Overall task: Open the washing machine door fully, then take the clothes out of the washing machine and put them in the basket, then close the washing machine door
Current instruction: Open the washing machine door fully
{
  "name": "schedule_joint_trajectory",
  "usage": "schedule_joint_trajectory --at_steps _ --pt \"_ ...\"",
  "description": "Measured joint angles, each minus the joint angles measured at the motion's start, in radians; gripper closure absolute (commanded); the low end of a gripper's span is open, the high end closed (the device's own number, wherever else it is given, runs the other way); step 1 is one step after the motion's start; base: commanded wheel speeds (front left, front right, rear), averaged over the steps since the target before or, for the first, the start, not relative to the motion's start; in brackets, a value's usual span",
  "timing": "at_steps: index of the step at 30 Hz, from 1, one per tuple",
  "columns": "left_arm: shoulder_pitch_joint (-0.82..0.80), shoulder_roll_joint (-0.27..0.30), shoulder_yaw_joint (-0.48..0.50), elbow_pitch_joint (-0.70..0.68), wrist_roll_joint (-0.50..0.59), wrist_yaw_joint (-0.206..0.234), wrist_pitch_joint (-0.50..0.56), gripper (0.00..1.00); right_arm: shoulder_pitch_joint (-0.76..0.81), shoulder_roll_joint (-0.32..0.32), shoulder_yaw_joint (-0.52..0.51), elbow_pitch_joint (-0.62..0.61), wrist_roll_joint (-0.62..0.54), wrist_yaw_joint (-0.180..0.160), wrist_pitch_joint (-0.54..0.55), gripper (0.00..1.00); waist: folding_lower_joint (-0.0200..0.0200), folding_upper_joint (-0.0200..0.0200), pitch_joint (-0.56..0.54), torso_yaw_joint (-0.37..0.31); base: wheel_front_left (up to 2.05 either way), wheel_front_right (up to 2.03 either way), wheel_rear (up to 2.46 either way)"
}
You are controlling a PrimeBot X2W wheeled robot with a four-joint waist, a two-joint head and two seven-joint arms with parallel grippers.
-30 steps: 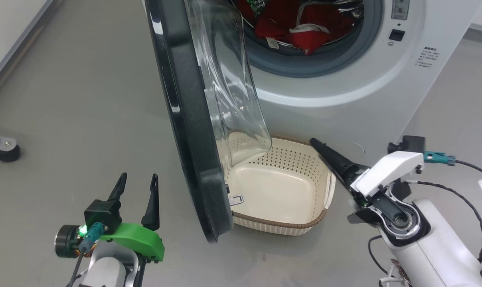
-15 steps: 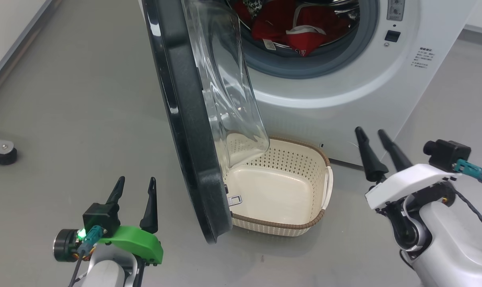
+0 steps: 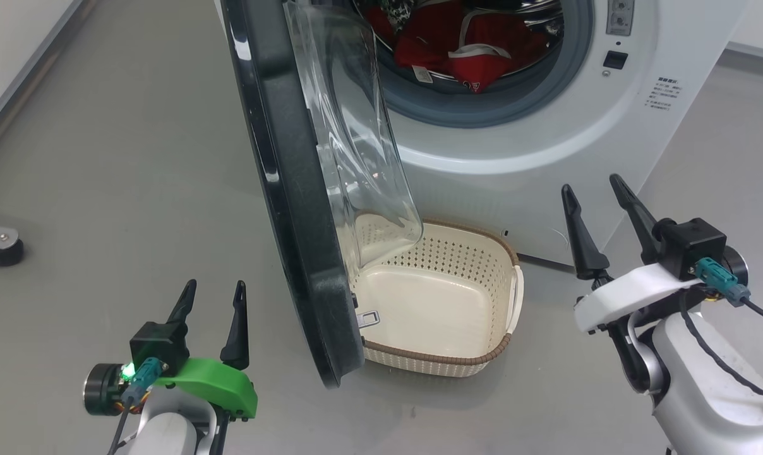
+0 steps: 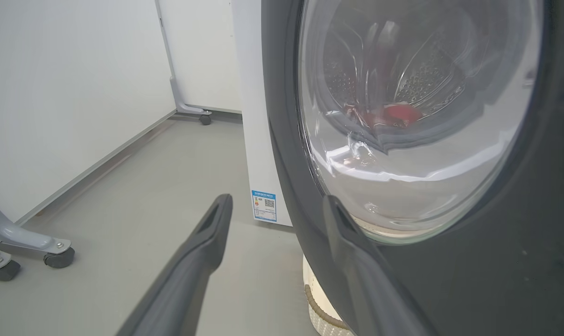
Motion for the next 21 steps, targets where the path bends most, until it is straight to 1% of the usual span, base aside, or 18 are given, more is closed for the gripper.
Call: schedule_joint_trajectory --at_steps 2,6,8,21 --pt "0.000 0.000 0.000 0.000 0.000 0.000 0.000 0.00 0.000 0.015 -0.016 -0.021 -0.033 -0.016 0.000 0.00 0.0000 0.0000 -0.001 -0.001 0.00 0.00 0.00" --pt "0.000 0.000 0.000 0.001 0.000 0.000 0.000 0.00 0.038 0.056 -0.026 -0.030 -0.059 -0.018 0.000 0.00 0.0000 0.0000 -0.006 -0.003 0.00 0.00 0.00" --pt "0.001 0.000 0.000 0.001 0.000 0.000 0.000 0.00 0.069 0.073 -0.029 -0.030 -0.066 -0.025 0.000 0.00 0.0000 0.0000 -0.008 -0.004 0.00 0.00 0.00" --pt "0.011 0.000 -0.001 0.005 0.000 0.000 0.000 0.00 0.128 0.116 -0.077 -0.027 -0.128 -0.026 0.000 0.00 0.0000 0.0000 -0.021 -0.005 0.00 0.00 0.00"
